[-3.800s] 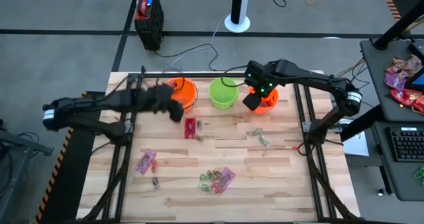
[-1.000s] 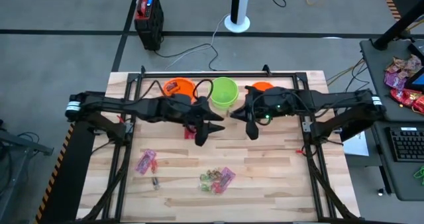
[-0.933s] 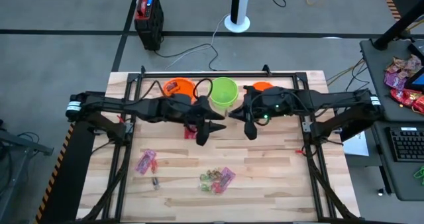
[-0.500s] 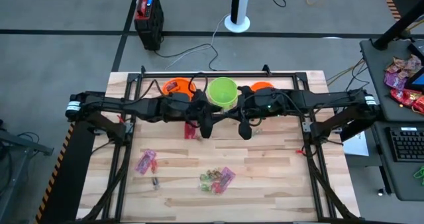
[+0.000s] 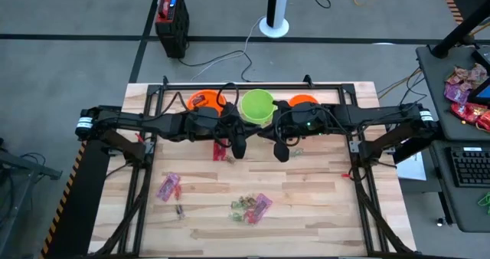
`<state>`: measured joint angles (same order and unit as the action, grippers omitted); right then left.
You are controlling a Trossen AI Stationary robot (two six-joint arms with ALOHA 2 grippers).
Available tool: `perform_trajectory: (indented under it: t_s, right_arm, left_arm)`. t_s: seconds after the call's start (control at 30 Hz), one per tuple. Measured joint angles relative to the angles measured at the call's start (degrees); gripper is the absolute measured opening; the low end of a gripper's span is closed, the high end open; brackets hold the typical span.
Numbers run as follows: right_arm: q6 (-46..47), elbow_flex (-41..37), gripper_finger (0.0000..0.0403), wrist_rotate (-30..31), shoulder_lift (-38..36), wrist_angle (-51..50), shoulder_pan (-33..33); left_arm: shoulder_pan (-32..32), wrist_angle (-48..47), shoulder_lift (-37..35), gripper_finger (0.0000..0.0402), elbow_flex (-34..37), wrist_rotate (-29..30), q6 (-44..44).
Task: Sort candy by brand, put in halloween buckets
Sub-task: Put the green gummy into the left orange bucket, then put the black candy into the green bucket
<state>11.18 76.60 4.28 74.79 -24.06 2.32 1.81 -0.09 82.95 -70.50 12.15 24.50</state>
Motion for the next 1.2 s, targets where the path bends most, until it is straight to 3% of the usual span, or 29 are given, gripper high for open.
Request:
perform_trajectory:
  t_s: [0.3, 0.47, 0.57, 0.63, 0.93, 1.2]
  right_arm:
    - [8.17, 0.00, 0.0120, 0.12, -0.66, -1.74, -3.76]
    - [12.46, 0.00, 0.0156, 0.26, -0.71, -8.71, -5.97]
    - [13.60, 0.00, 0.0167, 0.28, -0.59, -11.78, -6.11]
    - [13.95, 0.00, 0.0172, 0.24, -0.28, -12.23, -6.07]
    - [17.08, -0.02, 0.0176, 0.18, 1.35, -12.67, -6.01]
    - [19.50, -0.02, 0.0195, -1.30, 1.46, -13.39, -5.49]
  left_arm:
    - [-1.49, -7.78, -1.61, 0.0002, -0.02, 4.36, 0.08]
    - [-5.73, -35.46, -4.38, 0.0001, -4.39, 10.97, 2.73]
    - [-10.24, -51.53, -4.23, 0.0001, -6.11, 11.49, 3.41]
    - [-13.49, -57.12, -3.77, 0.0000, -6.16, 11.35, 1.90]
    - [-25.90, -58.43, -1.01, 0.0002, -2.69, 7.53, -9.26]
    - [-29.30, -58.49, -0.25, 0.0076, -2.62, 4.99, -9.06]
